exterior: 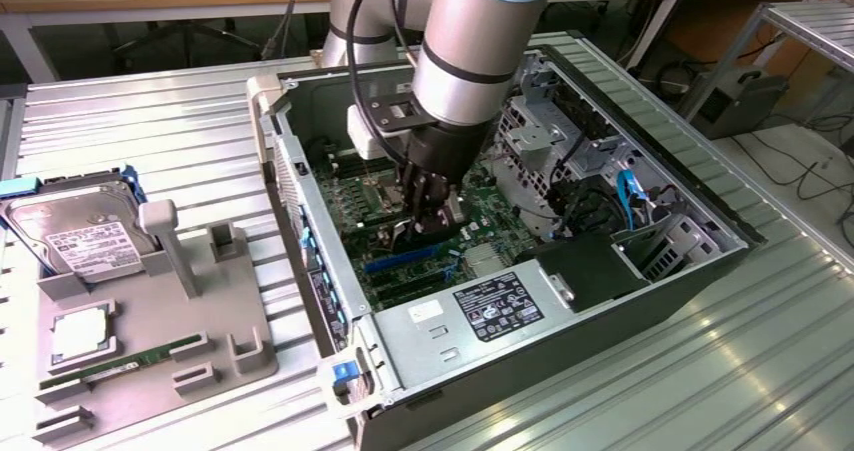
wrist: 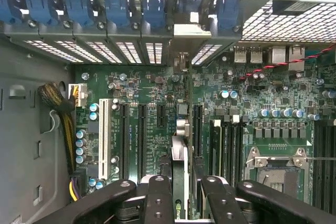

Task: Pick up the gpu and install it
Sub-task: 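Insert the gpu into the slot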

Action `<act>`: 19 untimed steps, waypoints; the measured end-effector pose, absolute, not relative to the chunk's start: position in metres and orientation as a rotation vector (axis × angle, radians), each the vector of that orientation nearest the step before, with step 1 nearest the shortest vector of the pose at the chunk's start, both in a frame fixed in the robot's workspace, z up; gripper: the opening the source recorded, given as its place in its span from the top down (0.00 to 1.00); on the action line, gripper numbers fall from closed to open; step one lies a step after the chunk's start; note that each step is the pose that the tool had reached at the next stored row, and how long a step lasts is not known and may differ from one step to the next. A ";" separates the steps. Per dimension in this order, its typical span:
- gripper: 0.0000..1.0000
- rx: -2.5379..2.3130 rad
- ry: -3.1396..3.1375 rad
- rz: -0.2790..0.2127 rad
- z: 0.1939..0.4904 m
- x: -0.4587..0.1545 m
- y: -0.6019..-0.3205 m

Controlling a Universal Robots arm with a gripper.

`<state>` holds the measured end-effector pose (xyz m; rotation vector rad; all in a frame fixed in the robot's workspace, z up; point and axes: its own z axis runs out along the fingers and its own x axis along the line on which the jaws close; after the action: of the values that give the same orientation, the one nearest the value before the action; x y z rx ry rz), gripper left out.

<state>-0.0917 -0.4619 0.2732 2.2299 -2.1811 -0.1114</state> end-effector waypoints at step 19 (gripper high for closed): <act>0.74 2.226 -2.178 -0.100 0.268 -0.096 -0.462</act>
<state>-0.0962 -0.4622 0.2680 2.2259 -2.1778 -0.1000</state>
